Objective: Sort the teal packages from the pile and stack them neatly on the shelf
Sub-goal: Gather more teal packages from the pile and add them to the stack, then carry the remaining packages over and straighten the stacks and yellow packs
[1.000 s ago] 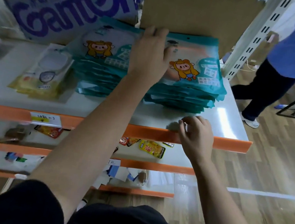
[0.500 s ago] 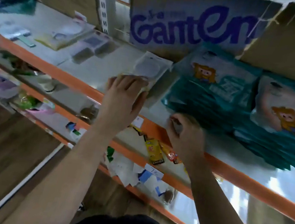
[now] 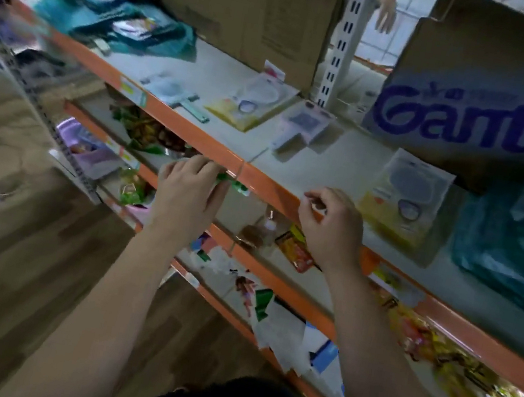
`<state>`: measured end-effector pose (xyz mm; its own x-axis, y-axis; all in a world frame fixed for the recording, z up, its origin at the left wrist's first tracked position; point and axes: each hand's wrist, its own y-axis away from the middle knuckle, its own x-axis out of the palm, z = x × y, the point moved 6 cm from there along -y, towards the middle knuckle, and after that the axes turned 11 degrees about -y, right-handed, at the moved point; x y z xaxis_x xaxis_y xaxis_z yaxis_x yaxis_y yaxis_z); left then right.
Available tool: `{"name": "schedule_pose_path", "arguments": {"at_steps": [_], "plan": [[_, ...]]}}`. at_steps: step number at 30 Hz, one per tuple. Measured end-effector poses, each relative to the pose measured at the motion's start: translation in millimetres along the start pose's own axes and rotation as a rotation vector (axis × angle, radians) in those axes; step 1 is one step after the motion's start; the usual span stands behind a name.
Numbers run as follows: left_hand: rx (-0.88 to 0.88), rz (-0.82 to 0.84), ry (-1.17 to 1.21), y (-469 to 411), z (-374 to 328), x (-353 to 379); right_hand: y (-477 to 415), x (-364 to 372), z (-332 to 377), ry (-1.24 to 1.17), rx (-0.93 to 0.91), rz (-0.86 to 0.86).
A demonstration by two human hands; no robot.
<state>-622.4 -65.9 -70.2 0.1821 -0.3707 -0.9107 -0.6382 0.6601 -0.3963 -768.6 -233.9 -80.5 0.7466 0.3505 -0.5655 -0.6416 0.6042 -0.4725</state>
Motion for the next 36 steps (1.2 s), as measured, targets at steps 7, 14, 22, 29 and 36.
{"name": "schedule_pose_path", "arguments": {"at_steps": [7,14,22,29,36], "plan": [[-0.074,-0.018,0.028,-19,96,2,-39,81,36,-0.022,-0.016,0.050],[-0.094,-0.008,0.011,-65,173,21,-107,171,55,-0.081,-0.064,0.014],[-0.077,-0.028,0.009,-178,257,41,-217,258,70,-0.113,-0.056,-0.005],[-0.082,-0.014,0.034,-249,306,64,-288,310,71,-0.091,-0.034,-0.004],[-0.055,0.026,0.065,-298,351,90,-330,361,71,-0.084,0.045,0.000]]}}
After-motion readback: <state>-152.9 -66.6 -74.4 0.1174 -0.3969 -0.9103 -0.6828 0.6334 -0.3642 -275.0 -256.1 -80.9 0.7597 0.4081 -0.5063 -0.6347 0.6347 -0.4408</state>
